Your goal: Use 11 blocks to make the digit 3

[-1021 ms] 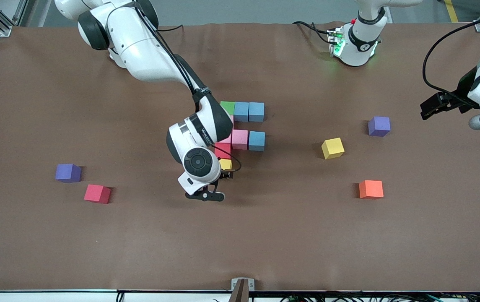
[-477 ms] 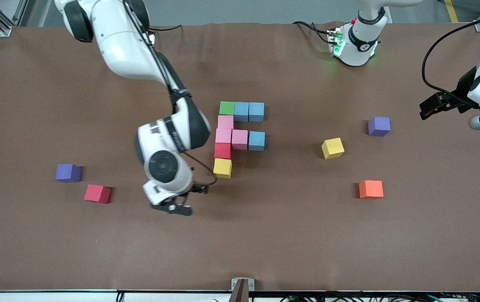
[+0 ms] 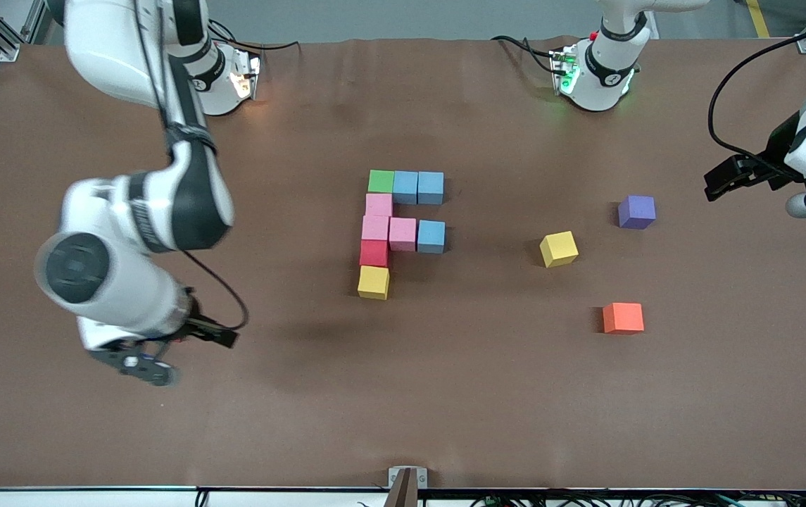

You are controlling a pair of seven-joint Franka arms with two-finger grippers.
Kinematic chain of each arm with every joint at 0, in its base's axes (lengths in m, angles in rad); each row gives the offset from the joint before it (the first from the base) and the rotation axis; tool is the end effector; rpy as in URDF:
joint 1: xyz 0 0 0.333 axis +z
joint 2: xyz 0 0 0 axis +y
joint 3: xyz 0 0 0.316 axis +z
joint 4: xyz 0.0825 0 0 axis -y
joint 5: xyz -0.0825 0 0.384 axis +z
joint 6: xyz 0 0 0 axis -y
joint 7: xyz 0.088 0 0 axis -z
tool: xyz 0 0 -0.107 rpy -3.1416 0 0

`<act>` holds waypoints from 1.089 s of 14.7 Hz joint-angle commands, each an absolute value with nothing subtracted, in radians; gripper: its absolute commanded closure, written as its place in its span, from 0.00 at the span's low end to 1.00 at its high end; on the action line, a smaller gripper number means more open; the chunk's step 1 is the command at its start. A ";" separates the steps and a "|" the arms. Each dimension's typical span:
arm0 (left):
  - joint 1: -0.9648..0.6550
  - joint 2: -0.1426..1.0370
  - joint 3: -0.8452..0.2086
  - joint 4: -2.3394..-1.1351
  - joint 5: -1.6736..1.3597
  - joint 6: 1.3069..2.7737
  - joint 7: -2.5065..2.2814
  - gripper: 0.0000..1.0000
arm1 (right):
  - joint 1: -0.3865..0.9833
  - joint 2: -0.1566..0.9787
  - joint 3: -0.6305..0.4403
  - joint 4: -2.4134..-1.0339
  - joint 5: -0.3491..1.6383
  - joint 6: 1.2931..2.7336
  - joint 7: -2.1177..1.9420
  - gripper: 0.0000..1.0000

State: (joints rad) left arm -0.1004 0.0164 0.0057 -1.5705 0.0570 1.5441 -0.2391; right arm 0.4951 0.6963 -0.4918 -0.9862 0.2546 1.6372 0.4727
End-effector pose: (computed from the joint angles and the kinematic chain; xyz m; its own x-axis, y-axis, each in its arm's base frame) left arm 0.5544 -0.0464 0.6134 0.9890 0.1451 -0.0280 0.1430 -0.9876 -0.0655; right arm 0.7195 0.1509 0.4836 0.9283 -0.3697 0.0405 -0.3712 -0.9277 0.0392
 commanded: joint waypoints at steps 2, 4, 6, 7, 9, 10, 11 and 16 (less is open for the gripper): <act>-0.104 0.011 0.009 -1.568 0.040 1.542 -0.242 0.00 | 0.355 0.523 -0.474 -1.058 0.259 1.562 0.281 0.00; -0.104 0.011 0.009 -1.568 0.040 1.542 -0.242 0.00 | 0.298 0.465 -0.466 -1.060 0.244 1.545 0.253 0.00; -0.104 0.011 0.009 -1.568 0.041 1.542 -0.242 0.00 | 0.252 0.402 -0.440 -1.095 0.244 1.545 0.250 0.00; -0.104 0.011 0.009 -1.568 0.041 1.542 -0.242 0.00 | 0.214 0.370 -0.404 -1.121 0.244 1.546 0.252 0.00; -0.104 0.011 0.009 -1.569 0.041 1.542 -0.242 0.00 | 0.117 0.325 -0.303 -1.158 0.220 1.549 0.250 0.00; -0.104 0.011 0.009 -1.569 0.041 1.542 -0.242 0.00 | 0.059 0.304 -0.226 -1.170 0.168 1.552 0.238 0.00; -0.104 0.011 0.009 -1.569 0.041 1.542 -0.242 0.00 | -0.005 0.276 -0.153 -1.189 0.117 1.555 0.195 0.00; -0.104 0.011 0.009 -1.569 0.041 1.542 -0.242 0.00 | -0.085 0.101 -0.069 -1.414 0.066 1.643 0.079 0.00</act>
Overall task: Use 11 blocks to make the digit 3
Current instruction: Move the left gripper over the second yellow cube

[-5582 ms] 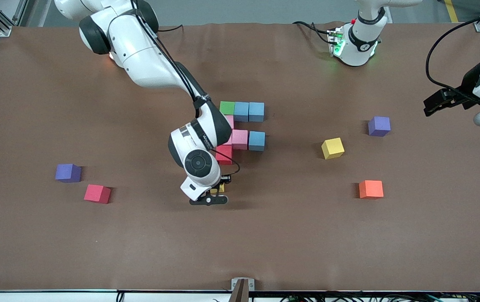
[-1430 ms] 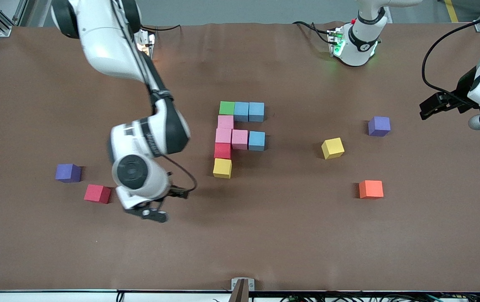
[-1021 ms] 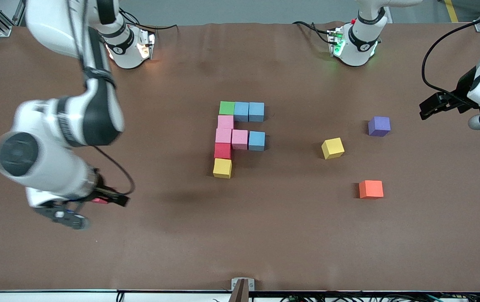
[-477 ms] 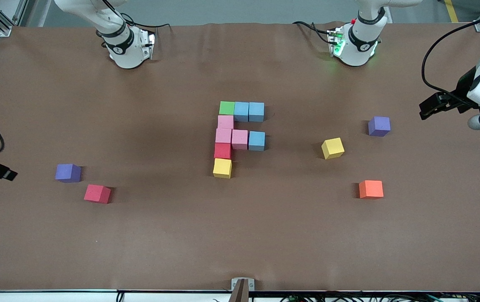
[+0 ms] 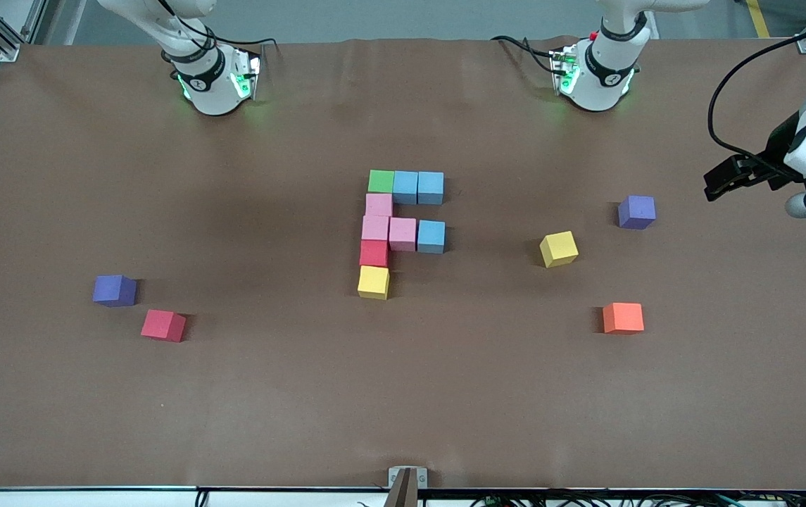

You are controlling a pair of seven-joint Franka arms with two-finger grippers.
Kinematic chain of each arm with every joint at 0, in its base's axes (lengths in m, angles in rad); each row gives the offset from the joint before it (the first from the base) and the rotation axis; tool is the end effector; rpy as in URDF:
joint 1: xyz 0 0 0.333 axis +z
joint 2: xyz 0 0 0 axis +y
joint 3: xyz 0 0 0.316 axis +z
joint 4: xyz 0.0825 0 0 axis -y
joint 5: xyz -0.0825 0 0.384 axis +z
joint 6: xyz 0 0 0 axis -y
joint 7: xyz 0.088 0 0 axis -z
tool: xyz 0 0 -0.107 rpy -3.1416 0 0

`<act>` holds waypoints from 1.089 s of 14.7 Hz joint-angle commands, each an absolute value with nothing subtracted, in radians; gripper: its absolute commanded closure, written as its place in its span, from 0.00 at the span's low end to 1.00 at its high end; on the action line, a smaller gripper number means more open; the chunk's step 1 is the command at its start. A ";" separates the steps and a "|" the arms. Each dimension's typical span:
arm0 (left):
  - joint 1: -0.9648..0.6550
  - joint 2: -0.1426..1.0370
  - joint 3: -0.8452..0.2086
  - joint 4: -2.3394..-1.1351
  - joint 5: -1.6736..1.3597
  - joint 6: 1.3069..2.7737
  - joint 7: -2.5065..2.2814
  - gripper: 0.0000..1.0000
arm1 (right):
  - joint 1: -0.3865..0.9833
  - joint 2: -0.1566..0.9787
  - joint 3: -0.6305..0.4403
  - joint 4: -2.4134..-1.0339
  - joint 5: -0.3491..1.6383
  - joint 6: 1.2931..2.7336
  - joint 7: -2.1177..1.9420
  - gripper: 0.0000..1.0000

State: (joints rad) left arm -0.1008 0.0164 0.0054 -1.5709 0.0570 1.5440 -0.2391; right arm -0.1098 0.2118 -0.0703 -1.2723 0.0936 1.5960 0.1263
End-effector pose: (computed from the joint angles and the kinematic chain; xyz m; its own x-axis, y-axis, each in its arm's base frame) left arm 0.5543 -0.0468 0.6132 0.9891 0.1444 -0.0285 0.1423 -0.9876 -0.0657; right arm 0.6144 -0.0962 0.6441 0.9487 -0.2995 0.1013 -0.2908 -0.9523 -0.0919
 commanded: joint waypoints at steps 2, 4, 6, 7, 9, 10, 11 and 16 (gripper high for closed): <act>-0.104 0.011 0.008 -1.569 0.041 1.542 -0.242 0.00 | -0.029 0.080 -0.123 -1.422 0.066 1.634 0.037 0.00; -0.104 0.011 0.008 -1.569 0.041 1.542 -0.242 0.00 | -0.035 0.074 -0.123 -1.420 0.066 1.609 0.011 0.00; -0.104 0.011 0.008 -1.569 0.041 1.542 -0.242 0.00 | -0.035 0.072 -0.126 -1.419 0.063 1.589 -0.034 0.00; -0.106 0.009 0.006 -1.571 0.041 1.542 -0.242 0.00 | -0.025 0.069 -0.120 -1.422 0.023 1.585 -0.047 0.00; -0.103 0.008 -0.008 -1.572 0.040 1.542 -0.242 0.00 | 0.001 0.052 -0.118 -1.443 -0.014 1.560 -0.038 0.00; -0.103 0.008 -0.008 -1.575 0.040 1.542 -0.244 0.00 | 0.002 0.032 -0.118 -1.474 -0.014 1.574 -0.038 0.00; -0.104 0.008 -0.011 -1.577 0.040 1.542 -0.245 0.00 | 0.003 0.009 -0.118 -1.517 -0.014 1.607 -0.038 0.00; -0.103 0.005 -0.061 -1.669 0.040 1.612 -0.291 0.00 | 0.002 -0.060 -0.120 -1.654 -0.020 1.721 -0.038 0.00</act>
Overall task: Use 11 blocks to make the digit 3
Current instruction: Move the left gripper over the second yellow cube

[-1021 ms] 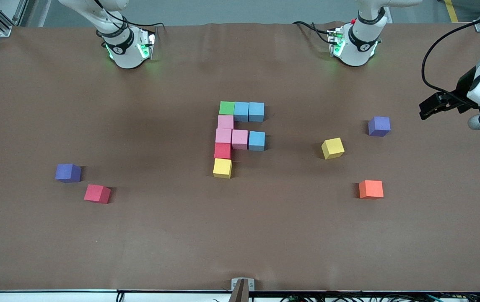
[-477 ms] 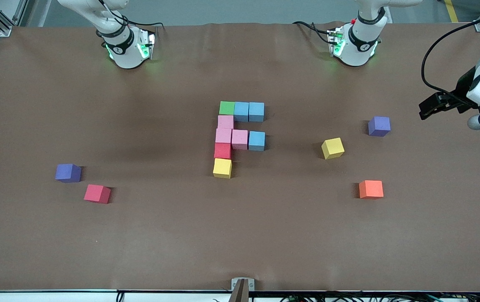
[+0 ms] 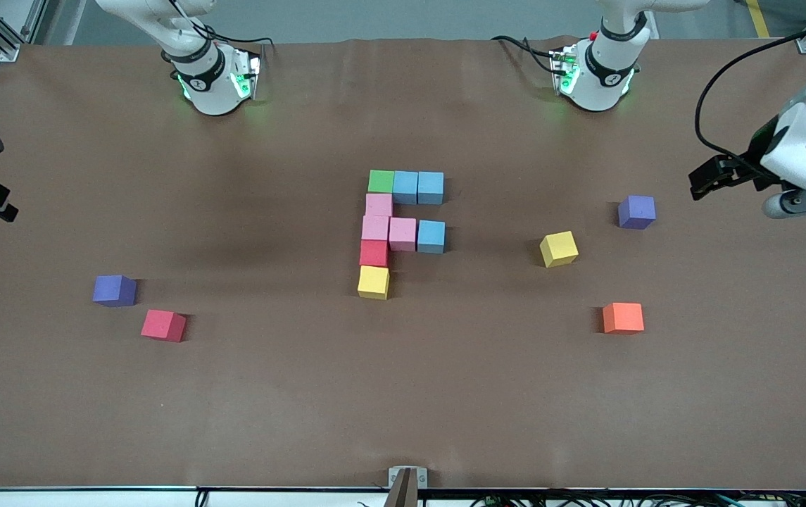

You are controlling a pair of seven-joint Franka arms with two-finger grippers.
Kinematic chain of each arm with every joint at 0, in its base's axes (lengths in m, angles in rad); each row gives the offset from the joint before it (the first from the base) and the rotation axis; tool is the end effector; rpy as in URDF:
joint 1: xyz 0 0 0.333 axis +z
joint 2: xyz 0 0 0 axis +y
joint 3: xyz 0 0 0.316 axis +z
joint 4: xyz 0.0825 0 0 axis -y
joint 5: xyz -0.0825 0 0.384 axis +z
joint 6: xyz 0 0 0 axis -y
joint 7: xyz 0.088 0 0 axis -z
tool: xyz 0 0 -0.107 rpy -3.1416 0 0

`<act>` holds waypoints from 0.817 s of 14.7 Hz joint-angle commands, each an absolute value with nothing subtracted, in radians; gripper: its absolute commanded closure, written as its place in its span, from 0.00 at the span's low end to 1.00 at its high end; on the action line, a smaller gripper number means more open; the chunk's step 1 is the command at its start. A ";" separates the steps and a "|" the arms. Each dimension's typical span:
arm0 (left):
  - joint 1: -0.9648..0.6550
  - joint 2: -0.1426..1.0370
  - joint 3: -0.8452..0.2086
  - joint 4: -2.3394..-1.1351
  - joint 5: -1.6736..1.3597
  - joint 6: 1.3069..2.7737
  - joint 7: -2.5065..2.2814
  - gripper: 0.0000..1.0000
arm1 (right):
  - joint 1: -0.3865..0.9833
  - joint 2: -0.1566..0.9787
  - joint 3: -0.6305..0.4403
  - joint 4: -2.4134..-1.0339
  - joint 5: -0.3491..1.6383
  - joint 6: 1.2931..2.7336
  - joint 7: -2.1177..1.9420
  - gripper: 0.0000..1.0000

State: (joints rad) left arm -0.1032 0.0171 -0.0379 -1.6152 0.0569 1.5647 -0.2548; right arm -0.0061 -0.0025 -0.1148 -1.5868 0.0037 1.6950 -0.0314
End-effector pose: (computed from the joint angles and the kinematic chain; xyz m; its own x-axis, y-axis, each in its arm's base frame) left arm 0.5522 -0.0721 0.5938 0.9922 0.1135 -0.0512 0.1098 -0.9914 -0.0713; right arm 0.5620 -0.0680 0.6299 0.9899 -0.0891 0.1105 -0.0896 -0.9960 -0.0005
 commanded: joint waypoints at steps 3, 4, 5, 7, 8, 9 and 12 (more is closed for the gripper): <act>-0.103 0.000 -0.081 -1.748 0.041 1.699 -0.314 0.00 | 0.000 -0.055 -0.120 -1.632 -0.018 1.721 -0.037 0.00; -0.103 -0.008 -0.081 -1.796 0.041 1.748 -0.314 0.00 | 0.000 -0.051 -0.120 -1.617 -0.018 1.720 -0.035 0.00; -0.101 -0.014 -0.083 -1.830 0.041 1.784 -0.314 0.00 | -0.003 -0.048 -0.120 -1.611 -0.018 1.715 -0.037 0.00; -0.103 -0.014 -0.086 -1.902 0.041 1.863 -0.314 0.00 | -0.009 -0.041 -0.123 -1.611 -0.018 1.715 -0.037 0.00; -0.103 -0.014 -0.087 -1.952 0.041 1.914 -0.321 0.00 | -0.008 -0.038 -0.123 -1.611 -0.018 1.717 -0.037 0.00; -0.101 -0.015 -0.089 -2.004 0.041 1.969 -0.337 0.00 | -0.006 -0.037 -0.123 -1.611 -0.018 1.717 -0.037 0.00; -0.103 0.003 -0.100 -2.126 0.041 2.124 -0.357 0.00 | -0.005 -0.037 -0.123 -1.611 -0.017 1.717 -0.037 0.00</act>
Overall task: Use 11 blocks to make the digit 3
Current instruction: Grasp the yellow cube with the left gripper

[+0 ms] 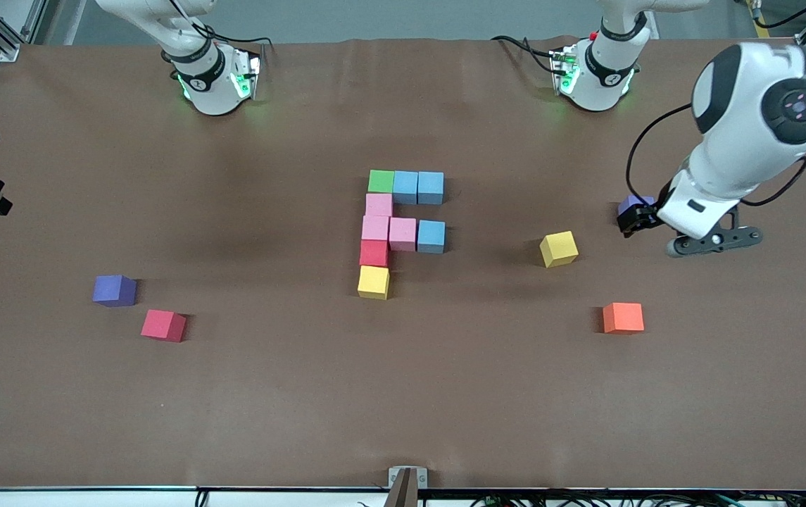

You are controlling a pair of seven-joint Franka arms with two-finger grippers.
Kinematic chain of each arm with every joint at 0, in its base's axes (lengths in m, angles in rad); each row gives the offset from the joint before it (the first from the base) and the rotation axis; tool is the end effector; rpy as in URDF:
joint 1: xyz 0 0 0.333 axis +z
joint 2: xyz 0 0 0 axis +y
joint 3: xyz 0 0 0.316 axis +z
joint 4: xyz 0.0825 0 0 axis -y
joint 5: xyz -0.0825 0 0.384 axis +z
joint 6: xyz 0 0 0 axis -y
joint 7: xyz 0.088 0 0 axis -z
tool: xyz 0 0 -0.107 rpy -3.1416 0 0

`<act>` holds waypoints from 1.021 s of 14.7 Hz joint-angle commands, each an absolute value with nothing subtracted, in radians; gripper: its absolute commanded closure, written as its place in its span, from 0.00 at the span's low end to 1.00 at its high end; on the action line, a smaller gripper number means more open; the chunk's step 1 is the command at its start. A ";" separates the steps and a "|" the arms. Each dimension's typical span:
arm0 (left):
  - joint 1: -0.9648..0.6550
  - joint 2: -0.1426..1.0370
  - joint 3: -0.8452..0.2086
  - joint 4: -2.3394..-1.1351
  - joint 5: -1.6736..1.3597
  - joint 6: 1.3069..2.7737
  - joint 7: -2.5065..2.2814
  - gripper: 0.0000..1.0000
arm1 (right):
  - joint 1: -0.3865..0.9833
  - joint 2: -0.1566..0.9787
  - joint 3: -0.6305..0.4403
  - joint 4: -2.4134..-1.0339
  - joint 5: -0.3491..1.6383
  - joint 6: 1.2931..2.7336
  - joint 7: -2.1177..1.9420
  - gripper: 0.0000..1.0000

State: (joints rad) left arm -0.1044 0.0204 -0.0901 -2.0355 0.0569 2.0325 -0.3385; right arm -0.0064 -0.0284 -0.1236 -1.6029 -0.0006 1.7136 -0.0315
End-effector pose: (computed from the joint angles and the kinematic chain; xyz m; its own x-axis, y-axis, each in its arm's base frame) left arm 0.5428 -0.1035 0.4323 0.9930 0.1179 -0.0065 0.1174 -0.9916 -0.0537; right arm 0.5550 -0.0737 0.6384 0.9856 -0.0974 0.1385 -0.0986 -0.9951 0.0015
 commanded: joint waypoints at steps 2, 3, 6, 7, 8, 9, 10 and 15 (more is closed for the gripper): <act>-0.106 0.020 -0.106 -2.219 0.041 2.260 -0.412 0.00 | -0.005 -0.032 -0.123 -1.611 -0.018 1.717 -0.038 0.00; -0.103 0.034 -0.124 -2.253 0.041 2.322 -0.429 0.00 | -0.005 -0.032 -0.123 -1.609 -0.018 1.717 -0.037 0.00; -0.106 0.084 -0.138 -2.321 0.041 2.457 -0.488 0.00 | -0.006 -0.032 -0.123 -1.600 -0.018 1.717 -0.037 0.00; -0.104 0.104 -0.156 -2.354 0.041 2.538 -0.523 0.00 | -0.005 -0.031 -0.123 -1.601 -0.018 1.717 -0.038 0.00; -0.106 0.136 -0.167 -2.374 0.044 2.599 -0.547 0.00 | -0.003 -0.031 -0.123 -1.601 -0.018 1.715 -0.040 0.00; -0.106 0.161 -0.167 -2.388 0.048 2.650 -0.555 0.00 | -0.002 -0.029 -0.123 -1.601 -0.018 1.715 -0.041 0.00; -0.106 0.181 -0.167 -2.399 0.046 2.693 -0.558 0.00 | 0.000 -0.031 -0.123 -1.601 -0.018 1.712 -0.041 0.00; -0.133 0.249 -0.170 -2.396 0.046 2.750 -0.624 0.00 | 0.002 -0.029 -0.121 -1.601 -0.017 1.704 -0.037 0.00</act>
